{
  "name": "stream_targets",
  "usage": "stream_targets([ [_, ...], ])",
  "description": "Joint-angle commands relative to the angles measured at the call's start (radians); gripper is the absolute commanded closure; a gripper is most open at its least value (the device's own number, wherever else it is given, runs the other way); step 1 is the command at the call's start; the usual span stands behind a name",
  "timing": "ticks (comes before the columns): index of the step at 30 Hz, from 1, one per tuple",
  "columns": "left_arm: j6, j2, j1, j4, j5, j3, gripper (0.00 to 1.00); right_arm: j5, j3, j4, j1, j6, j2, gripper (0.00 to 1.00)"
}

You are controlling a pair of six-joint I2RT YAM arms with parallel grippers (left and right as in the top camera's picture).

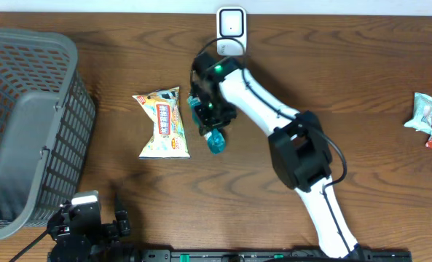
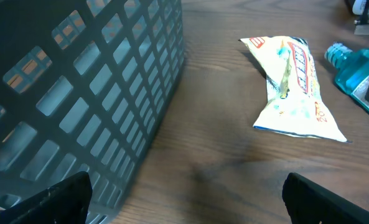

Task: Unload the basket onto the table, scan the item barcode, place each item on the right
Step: 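Lift the Listerine bottle up beside the snack bag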

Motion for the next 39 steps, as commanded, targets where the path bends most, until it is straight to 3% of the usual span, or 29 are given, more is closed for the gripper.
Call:
stream_targets([
  [1, 0.014, -0.001, 0.003, 0.0, -0.013, 0.004, 0.02, -0.19, -0.025, 0.003, -0.043, -0.227, 0.005, 0.83],
  [12, 0.014, -0.001, 0.003, 0.0, -0.013, 0.004, 0.02, -0.075, -0.036, 0.0, -0.046, -0.227, -0.002, 0.74],
  [17, 0.014, -0.001, 0.003, 0.0, -0.013, 0.004, 0.02, -0.074, -0.034, 0.003, -0.035, -0.216, -0.022, 0.59],
  [24, 0.014, -0.001, 0.003, 0.0, -0.013, 0.004, 0.02, -0.07, -0.034, 0.024, -0.011, -0.216, -0.098, 0.49],
  [26, 0.014, -0.001, 0.003, 0.0, -0.013, 0.004, 0.02, -0.071, -0.034, 0.026, 0.004, -0.216, -0.103, 0.48],
  [28, 0.014, -0.001, 0.003, 0.0, -0.013, 0.004, 0.02, -0.071, -0.034, 0.026, 0.018, -0.205, -0.102, 0.57],
  [30, 0.014, -0.001, 0.003, 0.0, -0.013, 0.004, 0.02, -0.07, -0.034, 0.029, 0.027, -0.2, -0.102, 0.6],
  [35, 0.014, -0.001, 0.003, 0.0, -0.013, 0.004, 0.02, -0.027, -0.034, 0.051, 0.046, -0.165, -0.102, 0.46],
  [39, 0.014, -0.001, 0.003, 0.0, -0.013, 0.004, 0.02, 0.126, -0.031, 0.06, 0.063, -0.082, -0.108, 0.4],
])
